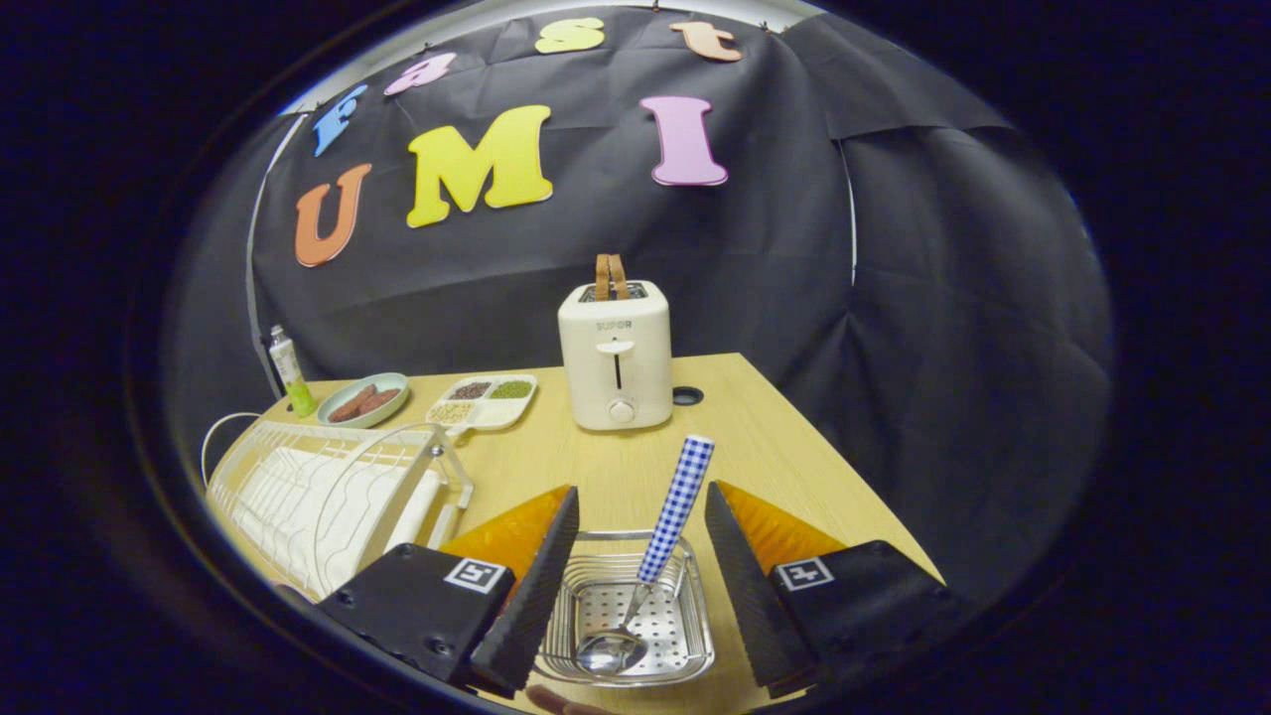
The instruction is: Take the plate from the dish rack, then take the spoon from the basket and place it into the plate.
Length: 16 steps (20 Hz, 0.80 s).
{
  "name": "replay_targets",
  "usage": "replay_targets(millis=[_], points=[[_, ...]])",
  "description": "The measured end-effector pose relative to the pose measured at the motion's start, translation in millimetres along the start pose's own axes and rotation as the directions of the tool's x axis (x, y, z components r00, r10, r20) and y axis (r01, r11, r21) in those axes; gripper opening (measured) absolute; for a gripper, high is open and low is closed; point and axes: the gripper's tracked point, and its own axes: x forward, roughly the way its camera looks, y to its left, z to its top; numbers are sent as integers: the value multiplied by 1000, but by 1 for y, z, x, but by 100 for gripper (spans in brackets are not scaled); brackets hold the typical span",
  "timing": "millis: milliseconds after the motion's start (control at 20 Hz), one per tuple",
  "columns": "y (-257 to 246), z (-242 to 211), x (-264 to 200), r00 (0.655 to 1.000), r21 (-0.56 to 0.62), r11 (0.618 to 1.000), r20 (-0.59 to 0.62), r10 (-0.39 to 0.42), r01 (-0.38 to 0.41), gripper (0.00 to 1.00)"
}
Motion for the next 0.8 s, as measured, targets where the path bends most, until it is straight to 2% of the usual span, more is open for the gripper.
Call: replay_targets(millis=[50, 200, 250, 350, 550, 700, 800], points=[[2, 0, 1, 1000, -2, 1000, 2, -2, 2, 78], [12, -1, 3, 1000, -8, 1000, -1, 11, -11, 54], [14, 0, 3, 1000, -15, 1000, 3, 16, -16, 36], [27, 2, 0, 998, -20, 998, 3, 64, -64, 19], [40, 3, -14, 995, -110, 991, 53, 87, -81, 16], [37, 9, -29, 993, -130, 989, 88, 77, -65, 15], [31, 17, -36, 991, -136, 990, 122, 44, -28, 15]])
